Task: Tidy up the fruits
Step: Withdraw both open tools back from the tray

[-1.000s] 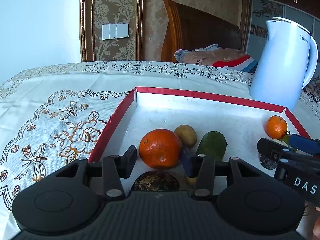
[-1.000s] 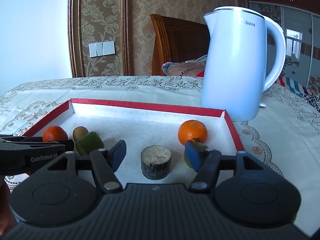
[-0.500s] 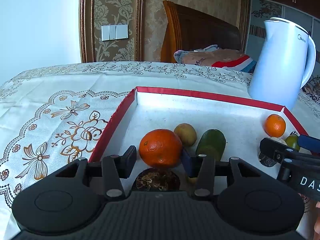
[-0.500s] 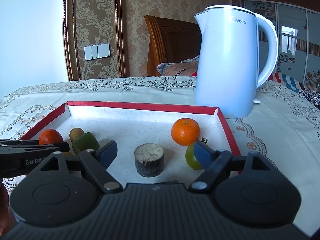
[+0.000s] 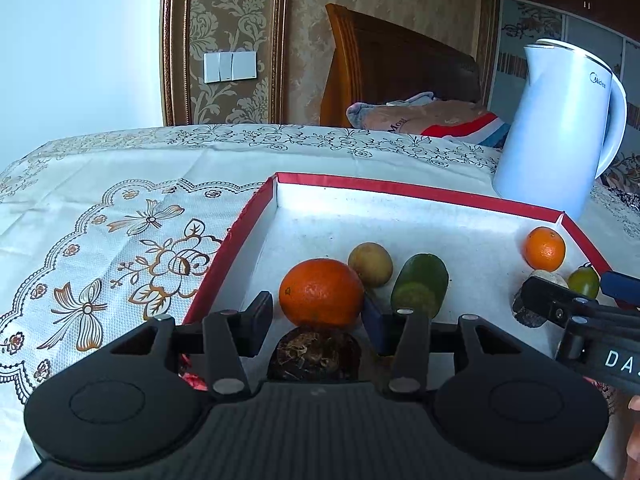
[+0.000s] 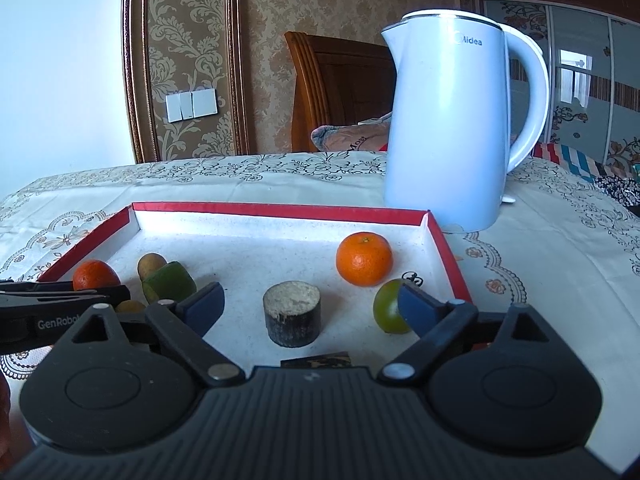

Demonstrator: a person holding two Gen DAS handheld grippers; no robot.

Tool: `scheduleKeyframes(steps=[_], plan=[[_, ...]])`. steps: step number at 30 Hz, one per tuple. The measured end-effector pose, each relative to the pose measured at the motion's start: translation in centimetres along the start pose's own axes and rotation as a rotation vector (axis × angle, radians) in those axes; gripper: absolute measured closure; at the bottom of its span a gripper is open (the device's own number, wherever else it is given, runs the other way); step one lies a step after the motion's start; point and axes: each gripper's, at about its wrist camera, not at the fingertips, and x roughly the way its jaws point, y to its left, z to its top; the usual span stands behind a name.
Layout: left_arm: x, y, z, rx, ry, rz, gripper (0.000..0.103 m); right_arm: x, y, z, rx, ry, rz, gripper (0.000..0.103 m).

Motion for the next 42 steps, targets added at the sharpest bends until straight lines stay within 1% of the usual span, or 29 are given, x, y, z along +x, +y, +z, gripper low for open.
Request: scheduleKeyframes(steps=[12,13,14,16,19,23,27,31,34,37,40,42], plan=[[-2.2,0.9,-0.5,-0.021,-0.041,-0.018,0.055,-1.6,-0.7,-0.5,0.030,-0.014,0.015,0.005],[-2.6,1.1,-0.6,-0.025,-0.045,-0.023,0.054,-1.8,-0.7,-0.6,0.030,-0.016,0.016,0.005],[-2.9,1.2,-0.6,-0.031,-0.048,-0.028,0.047,-2.0,-0.7,-0.6,0.030,-0.018,0.018,0.005],[-3.5,1.4,-0.7,-0.040,-0.064,-0.031,0.043,-2.3,-0.7,-0.7,0.034,-0.020,0.023,0.004],[-4.3,1.5,-0.9,-0.033,-0.085,-0.027,0.043,-2.6,-0.7,-0.9,0.038,-0.018,0.028,0.003],[-4.9,1.8,-1.3,-0.040,-0.072,-0.055,0.043,-3.2,-0.8,-1.2,0.050,-0.018,0.034,0.002],[-5.6,1.7,-1.9,-0.020,-0.081,-0.053,0.042,-3.8,-0.9,-1.6,0.058,-0.014,0.048,0.000],[-6.4,1.4,-2.3,0.004,-0.097,-0.046,0.042,-4.5,-1.0,-1.9,0.058,-0.028,0.048,0.000],[-7.0,1.4,-2.7,0.010,-0.101,-0.056,0.042,-5.1,-1.1,-2.0,0.065,-0.043,0.048,0.000],[-7.5,1.5,-3.1,0.021,-0.109,-0.045,0.042,-5.7,-1.2,-2.2,0.063,-0.060,0.051,0.000],[-7.4,1.5,-3.4,0.031,-0.087,-0.038,0.040,-6.4,-1.2,-2.3,0.058,-0.073,0.060,0.000],[-7.2,1.6,-3.3,0.024,-0.074,-0.040,0.040,-6.9,-1.2,-2.6,0.058,-0.074,0.068,0.000]])
